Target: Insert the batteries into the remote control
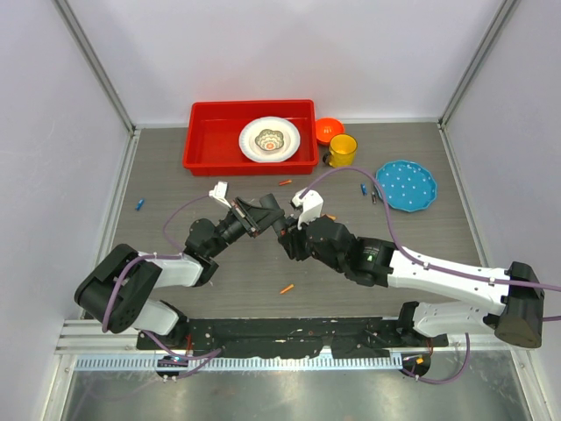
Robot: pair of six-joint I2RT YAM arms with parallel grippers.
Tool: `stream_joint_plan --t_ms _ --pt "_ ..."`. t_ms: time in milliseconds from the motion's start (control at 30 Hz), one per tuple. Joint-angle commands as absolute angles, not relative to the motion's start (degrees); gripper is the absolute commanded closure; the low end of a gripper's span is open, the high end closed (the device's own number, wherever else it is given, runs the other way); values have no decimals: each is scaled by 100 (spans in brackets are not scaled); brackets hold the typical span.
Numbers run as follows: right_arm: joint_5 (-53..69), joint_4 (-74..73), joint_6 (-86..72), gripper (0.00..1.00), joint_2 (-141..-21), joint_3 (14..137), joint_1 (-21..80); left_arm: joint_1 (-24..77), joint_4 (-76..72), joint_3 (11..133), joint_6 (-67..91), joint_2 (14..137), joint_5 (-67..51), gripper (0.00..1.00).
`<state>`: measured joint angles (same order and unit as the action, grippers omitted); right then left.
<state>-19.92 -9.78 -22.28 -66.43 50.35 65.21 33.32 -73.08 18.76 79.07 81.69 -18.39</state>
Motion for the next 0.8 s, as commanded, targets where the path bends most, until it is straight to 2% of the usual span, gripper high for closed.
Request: stream_joint_plan --t_ms 0,433,767 --pt "-2188 -1002 -2276 64 -6566 5344 6557 3349 -8859 2013 7866 8033 -1802 100" --pt "-2294 -1090 -2276 56 -6539 5467 6557 3349 -8859 1995 7866 8060 -1819 100" --pt "-2294 -1143 -2276 54 -6486 5502 6557 3357 -8859 1986 7857 8068 -1819 100"
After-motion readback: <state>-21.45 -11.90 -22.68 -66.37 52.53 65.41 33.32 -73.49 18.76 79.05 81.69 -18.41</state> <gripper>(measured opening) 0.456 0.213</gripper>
